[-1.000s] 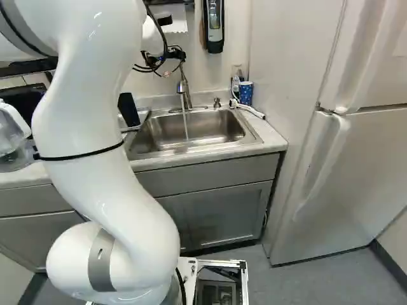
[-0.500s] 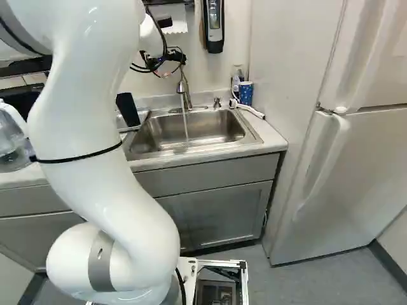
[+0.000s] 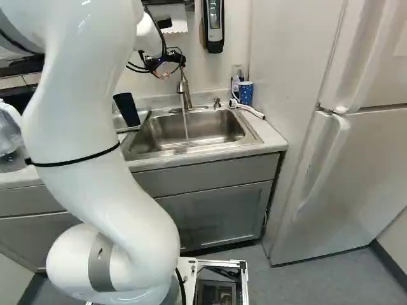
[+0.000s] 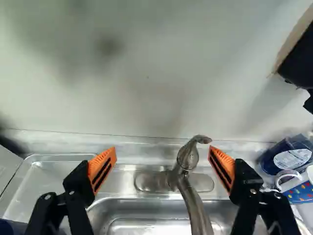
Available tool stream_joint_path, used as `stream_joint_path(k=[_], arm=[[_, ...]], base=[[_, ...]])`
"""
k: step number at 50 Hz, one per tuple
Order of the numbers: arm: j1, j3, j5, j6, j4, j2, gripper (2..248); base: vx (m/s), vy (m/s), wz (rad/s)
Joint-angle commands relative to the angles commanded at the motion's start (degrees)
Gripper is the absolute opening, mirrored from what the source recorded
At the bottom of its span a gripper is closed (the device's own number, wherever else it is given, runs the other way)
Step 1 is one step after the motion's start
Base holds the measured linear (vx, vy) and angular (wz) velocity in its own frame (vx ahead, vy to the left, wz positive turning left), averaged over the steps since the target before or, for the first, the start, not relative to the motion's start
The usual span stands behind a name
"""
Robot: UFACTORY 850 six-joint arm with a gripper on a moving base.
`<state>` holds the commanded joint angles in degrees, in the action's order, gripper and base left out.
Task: Rinse the cup and place it in the tray
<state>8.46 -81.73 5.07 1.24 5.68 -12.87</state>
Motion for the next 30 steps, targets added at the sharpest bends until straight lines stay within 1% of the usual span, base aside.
stream_joint_path(k=[6,18,30], arm=[[0.0,0.0,-1.7,0.0,0.0,0.0,247],[0.0,-0.3,-7.5,0.0,0.0,-0.3,247],[0.2,-3.5,-7.7,0.0,0.0,-3.1,247]], base=[[0.0,0.0,0.0],[0.0,0.0,0.0],[0.0,0.0,0.0]])
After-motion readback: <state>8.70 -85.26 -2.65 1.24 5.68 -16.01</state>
